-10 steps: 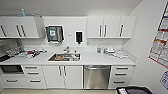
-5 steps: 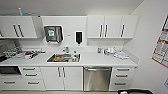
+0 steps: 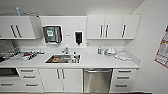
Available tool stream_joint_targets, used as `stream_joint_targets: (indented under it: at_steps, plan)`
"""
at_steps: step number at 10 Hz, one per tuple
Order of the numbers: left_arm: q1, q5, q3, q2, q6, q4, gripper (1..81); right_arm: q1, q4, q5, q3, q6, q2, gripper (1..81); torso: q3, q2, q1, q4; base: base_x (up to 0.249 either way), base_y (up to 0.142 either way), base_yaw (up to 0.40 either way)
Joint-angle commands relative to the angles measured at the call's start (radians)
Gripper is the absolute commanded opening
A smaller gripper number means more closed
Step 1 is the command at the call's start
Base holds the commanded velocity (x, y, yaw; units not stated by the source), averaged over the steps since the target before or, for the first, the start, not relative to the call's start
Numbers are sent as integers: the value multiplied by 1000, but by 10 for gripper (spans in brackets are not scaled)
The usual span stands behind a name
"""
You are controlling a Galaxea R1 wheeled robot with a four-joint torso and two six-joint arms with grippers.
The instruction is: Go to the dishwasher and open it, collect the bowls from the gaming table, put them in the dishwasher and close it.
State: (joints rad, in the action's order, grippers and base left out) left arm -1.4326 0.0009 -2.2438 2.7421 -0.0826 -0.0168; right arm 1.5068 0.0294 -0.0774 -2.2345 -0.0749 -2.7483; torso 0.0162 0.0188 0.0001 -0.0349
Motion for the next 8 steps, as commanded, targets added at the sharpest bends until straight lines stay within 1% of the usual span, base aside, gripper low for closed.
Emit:
stream_joint_targets:
  at_steps: [1,8]
  plan:
    - [63,50,15,-19,-8,11,811,-55,-2,48,17,4,13,811,0,0,0,0,99,66,0]
    - [63,50,15,-19,-8,11,811,-55,-2,48,17,4,13,811,0,0,0,0,98,65,0]
